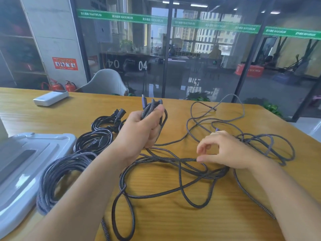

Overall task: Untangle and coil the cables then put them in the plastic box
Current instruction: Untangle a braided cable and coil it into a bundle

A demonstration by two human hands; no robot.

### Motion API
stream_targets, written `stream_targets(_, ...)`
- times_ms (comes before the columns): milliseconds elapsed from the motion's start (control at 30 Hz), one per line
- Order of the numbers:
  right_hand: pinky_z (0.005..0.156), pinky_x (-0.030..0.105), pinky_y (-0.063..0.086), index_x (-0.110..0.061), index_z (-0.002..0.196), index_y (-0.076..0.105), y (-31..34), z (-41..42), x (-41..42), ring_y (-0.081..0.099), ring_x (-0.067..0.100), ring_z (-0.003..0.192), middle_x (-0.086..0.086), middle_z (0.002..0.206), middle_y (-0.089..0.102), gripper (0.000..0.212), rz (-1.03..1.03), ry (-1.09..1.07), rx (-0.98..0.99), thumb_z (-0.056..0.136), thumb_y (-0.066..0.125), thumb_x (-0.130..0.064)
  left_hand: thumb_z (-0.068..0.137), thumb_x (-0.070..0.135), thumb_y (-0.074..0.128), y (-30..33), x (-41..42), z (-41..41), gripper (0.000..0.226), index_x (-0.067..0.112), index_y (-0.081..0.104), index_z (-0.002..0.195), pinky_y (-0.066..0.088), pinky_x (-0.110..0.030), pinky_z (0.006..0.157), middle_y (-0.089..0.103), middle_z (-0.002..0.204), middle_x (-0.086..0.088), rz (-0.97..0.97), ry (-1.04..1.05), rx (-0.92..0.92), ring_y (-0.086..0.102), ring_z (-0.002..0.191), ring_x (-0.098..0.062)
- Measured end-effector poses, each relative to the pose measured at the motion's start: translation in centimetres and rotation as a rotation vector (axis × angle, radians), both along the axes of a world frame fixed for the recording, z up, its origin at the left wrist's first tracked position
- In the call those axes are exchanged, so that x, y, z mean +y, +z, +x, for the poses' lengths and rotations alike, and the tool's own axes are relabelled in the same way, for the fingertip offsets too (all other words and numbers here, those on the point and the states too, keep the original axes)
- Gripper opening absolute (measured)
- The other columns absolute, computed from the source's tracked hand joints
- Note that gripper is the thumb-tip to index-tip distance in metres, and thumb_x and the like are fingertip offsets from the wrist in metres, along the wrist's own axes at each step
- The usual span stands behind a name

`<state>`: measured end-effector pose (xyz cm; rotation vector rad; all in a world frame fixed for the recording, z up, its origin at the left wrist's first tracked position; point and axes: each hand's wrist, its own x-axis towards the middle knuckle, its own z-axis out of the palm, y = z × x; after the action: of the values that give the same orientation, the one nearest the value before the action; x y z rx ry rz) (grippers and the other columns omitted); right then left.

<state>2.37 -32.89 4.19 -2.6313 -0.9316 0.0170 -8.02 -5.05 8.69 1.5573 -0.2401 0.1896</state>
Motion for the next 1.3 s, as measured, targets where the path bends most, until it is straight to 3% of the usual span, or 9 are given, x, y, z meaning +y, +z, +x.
stream_targets(133,0.1,0.031,0.039,-0.051,0.087,0.076,0.3,0.4,-0.5,0.057,-0.002,0.101,-0.025,0.092,0.071,0.02,-0.033,-0.001,0.003,0.087,0.065,-0.067,0.111,0.031,0.045,-0.2,-0.2,0.1,0.051,0.016,0.019,0.07,0.014,-0.027,0.047,0.021,0.053,0.002,-0.003,-0.015,-0.002,0.013,0.049,-0.017)
stream_targets(300,0.065,0.023,0.039,-0.04,0.085,0.079,1.4,0.5,-2.2,0.052,0.0,0.058,-0.012,0.08,0.074,0.022,0.079,-0.056,0.211,0.098,0.063,-0.049,0.11,0.031,0.045,0.0,-0.7,-0.1,0.05,0.014,0.016,0.072,0.015,-0.023,0.045,0.019,0.052,0.004,-0.052,-0.041,0.001,0.013,0.048,-0.016)
stream_targets(400,0.068,0.018,0.04,-0.041,0.089,0.082,2.1,0.3,-4.2,0.057,0.002,0.068,-0.006,0.079,0.072,0.02,0.206,-0.055,0.322,0.093,0.065,-0.051,0.109,0.033,0.046,0.2,-0.7,-0.1,0.05,0.016,0.018,0.07,0.012,-0.025,0.046,0.018,0.052,0.005,-0.092,-0.048,0.011,0.012,0.048,-0.015)
stream_targets(500,0.074,0.023,0.042,-0.04,0.089,0.082,2.5,0.0,-5.3,0.063,0.006,0.076,-0.004,0.08,0.072,0.022,0.263,-0.084,0.369,0.089,0.064,-0.053,0.106,0.036,0.049,0.2,-0.7,-0.1,0.05,0.019,0.021,0.068,0.012,-0.025,0.046,0.017,0.052,0.005,-0.129,-0.06,0.033,0.011,0.048,-0.014)
stream_targets(633,0.071,0.031,0.051,-0.031,0.075,0.08,1.5,0.9,-3.3,0.065,0.006,0.067,-0.007,0.07,0.074,0.035,0.105,-0.277,0.189,0.088,0.071,-0.062,0.1,0.044,0.055,-0.2,-1.5,-0.2,0.05,0.02,0.024,0.068,0.013,-0.025,0.045,0.018,0.052,0.006,-0.129,-0.151,0.065,0.013,0.045,-0.013)
stream_targets(767,0.08,0.031,0.054,-0.032,0.074,0.074,0.7,1.5,-0.3,0.066,0.008,0.073,-0.013,0.071,0.071,0.046,-0.091,-0.429,-0.242,0.089,0.061,-0.073,0.098,0.041,0.054,-1.1,-3.2,-0.3,0.046,0.02,0.033,0.064,0.017,-0.023,0.042,0.021,0.049,0.006,-0.119,-0.342,0.135,0.017,0.041,-0.012)
stream_targets(933,0.051,0.022,0.035,-0.024,0.069,0.07,1.1,0.8,1.5,0.06,0.011,0.057,-0.008,0.059,0.063,0.046,0.192,-0.532,-0.454,0.095,0.063,-0.061,0.101,0.039,0.056,-2.1,-4.7,0.0,0.048,0.021,0.034,0.063,0.02,-0.022,0.041,0.025,0.049,0.006,-0.005,-0.425,0.185,0.019,0.041,-0.012)
stream_targets(1200,0.055,0.027,0.043,-0.021,0.071,0.069,3.0,-1.2,2.5,0.057,0.016,0.055,-0.001,0.057,0.062,0.035,0.667,-0.432,-0.442,0.095,0.072,-0.046,0.106,0.037,0.052,-2.8,-6.1,0.2,0.052,0.017,0.034,0.061,0.027,-0.02,0.045,0.027,0.053,-0.003,0.229,-0.359,0.181,0.02,0.047,-0.019)
stream_targets(1300,0.055,0.024,0.04,-0.02,0.074,0.071,3.4,-2.5,3.2,0.054,0.012,0.05,-0.005,0.053,0.059,0.029,0.787,-0.299,-0.386,0.096,0.073,-0.039,0.106,0.041,0.053,-3.3,-6.5,0.3,0.053,0.02,0.034,0.062,0.02,-0.028,0.05,0.027,0.057,-0.004,0.244,-0.298,0.19,0.016,0.056,-0.026)
